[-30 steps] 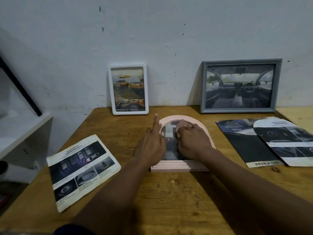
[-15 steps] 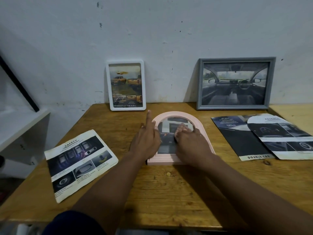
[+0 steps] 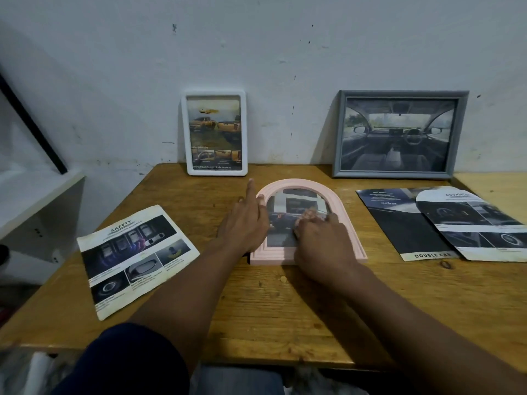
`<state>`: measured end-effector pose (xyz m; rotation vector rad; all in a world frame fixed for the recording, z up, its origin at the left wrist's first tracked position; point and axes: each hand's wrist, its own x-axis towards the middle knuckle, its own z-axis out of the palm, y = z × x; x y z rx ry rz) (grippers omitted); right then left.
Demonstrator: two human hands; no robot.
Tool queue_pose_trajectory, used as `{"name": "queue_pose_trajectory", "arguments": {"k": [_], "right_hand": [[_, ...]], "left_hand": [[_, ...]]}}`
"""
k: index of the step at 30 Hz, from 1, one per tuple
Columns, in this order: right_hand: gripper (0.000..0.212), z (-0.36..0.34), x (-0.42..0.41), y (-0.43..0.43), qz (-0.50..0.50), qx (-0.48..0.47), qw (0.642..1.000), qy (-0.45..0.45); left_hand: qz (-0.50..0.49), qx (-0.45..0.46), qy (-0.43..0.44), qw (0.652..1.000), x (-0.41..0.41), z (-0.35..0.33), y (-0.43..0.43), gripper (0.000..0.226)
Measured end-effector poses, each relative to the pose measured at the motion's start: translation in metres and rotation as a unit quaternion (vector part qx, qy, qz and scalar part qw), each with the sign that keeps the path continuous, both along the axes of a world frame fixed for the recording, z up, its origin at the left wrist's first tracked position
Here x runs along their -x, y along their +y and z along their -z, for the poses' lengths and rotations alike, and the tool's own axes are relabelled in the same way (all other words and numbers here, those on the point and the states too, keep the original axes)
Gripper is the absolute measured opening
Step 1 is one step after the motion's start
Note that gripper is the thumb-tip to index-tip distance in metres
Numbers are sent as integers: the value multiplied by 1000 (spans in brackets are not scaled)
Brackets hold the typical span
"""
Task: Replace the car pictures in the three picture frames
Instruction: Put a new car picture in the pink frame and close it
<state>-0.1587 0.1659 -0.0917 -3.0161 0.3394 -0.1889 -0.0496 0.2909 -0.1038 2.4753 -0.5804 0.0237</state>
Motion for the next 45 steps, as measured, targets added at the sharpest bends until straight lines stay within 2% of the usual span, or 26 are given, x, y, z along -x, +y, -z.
{"name": "queue_pose_trajectory", "arguments": {"k": [2,5,6,8,11,16,19,22,24,25,27,29,31,36,39,43,45], "right_hand": [[46,4,-9,28,-23,-23,999,-30],[28,-5,-7,31,-95,-86,989,-70],[23,-8,-3,20,-120,-125,983,-62],[27,-15,10,-8,-173,-177,969,-10],[36,-20,26,-50,-199,-158,966,50],[28,-32,46,-82,-195,-60,978,34],[20,-46,39,-94,-148,-122,979,-67],[26,-53,-1,-109,-68,-158,970,-171],[29,-47,-36,-118,-35,-178,972,-148],[31,-39,-50,-120,-23,-173,979,-104],[44,-17,-64,-120,-11,-120,993,15],[60,5,-61,-118,-11,-70,996,61],[63,13,-46,-116,-28,-67,997,40],[58,12,37,-85,-38,-148,988,13],[56,14,83,-54,-65,-109,991,-33],[69,13,81,-3,-134,-85,987,-16],[65,11,65,18,-172,-98,980,-5]], "left_hand": [[-1,1,7,1000,-1,0,0,64],[-7,4,23,1000,-2,-1,1,63],[-10,6,24,1000,-2,-1,1,62],[-12,13,19,1000,-2,-1,2,60],[-7,10,-2,1000,-4,2,1,61],[5,-27,-34,999,-6,0,-1,58],[18,-11,16,1000,-4,-8,-1,55],[25,27,33,999,-2,-16,0,54],[41,23,18,999,0,-19,1,58],[64,7,32,997,2,-18,1,61],[117,-60,50,990,9,-8,2,70],[136,-91,30,986,13,7,3,77],[121,-78,25,989,11,15,3,80],[89,-71,56,992,12,13,0,82],[83,-66,57,993,15,12,-1,80],[71,-29,81,994,15,11,0,77],[65,49,138,987,13,8,1,75]]}}
